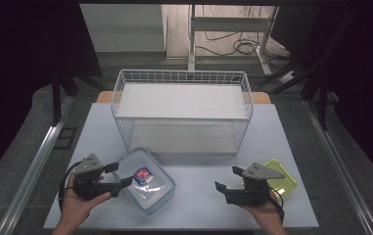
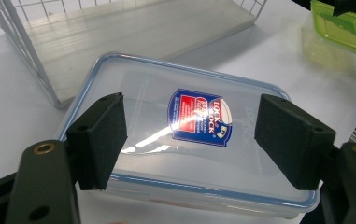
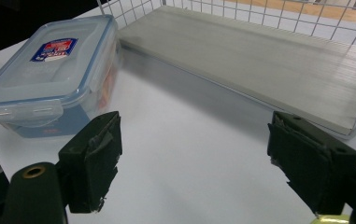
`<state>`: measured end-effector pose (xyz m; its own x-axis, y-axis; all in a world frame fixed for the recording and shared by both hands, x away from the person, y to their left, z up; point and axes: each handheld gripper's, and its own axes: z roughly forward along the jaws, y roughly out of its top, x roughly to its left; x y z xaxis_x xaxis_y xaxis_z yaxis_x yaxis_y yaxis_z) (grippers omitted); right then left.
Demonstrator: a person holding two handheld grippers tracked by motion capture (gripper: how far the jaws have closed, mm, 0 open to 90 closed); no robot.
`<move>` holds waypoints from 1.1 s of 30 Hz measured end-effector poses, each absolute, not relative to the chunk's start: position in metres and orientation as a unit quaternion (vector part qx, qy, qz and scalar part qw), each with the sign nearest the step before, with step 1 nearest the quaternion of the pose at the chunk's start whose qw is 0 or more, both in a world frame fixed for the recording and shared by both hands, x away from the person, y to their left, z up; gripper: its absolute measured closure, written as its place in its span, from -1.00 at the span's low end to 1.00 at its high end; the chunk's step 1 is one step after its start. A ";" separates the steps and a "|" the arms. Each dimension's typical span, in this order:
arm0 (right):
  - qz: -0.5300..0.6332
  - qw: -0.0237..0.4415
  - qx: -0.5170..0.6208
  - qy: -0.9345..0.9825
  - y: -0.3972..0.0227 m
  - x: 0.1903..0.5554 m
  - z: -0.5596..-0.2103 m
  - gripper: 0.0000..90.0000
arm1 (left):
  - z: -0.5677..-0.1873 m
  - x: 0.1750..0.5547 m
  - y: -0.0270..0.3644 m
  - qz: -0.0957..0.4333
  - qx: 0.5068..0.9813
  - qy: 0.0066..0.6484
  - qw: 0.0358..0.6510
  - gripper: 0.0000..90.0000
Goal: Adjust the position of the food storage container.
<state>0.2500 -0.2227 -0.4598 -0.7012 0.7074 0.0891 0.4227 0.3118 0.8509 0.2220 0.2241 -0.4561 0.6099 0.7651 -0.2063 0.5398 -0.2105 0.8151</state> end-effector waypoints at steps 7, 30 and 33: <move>0.464 0.158 0.353 0.797 -0.224 0.247 -0.461 -0.60 | -0.453 0.225 0.227 0.124 0.763 0.428 0.467 -0.43; 0.462 0.170 0.348 0.798 -0.221 0.241 -0.459 -0.59 | -0.448 0.229 0.246 0.134 0.775 0.424 0.450 0.99; 0.462 0.170 0.347 0.798 -0.220 0.241 -0.460 -0.59 | -0.449 0.232 0.251 0.138 0.773 0.429 0.446 1.00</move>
<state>0.2412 -0.2203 -0.4595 -0.7011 0.7113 0.0500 0.3977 0.3319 0.8554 0.2315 0.2512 -0.4494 0.5937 0.7867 -0.1694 0.5411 -0.2344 0.8077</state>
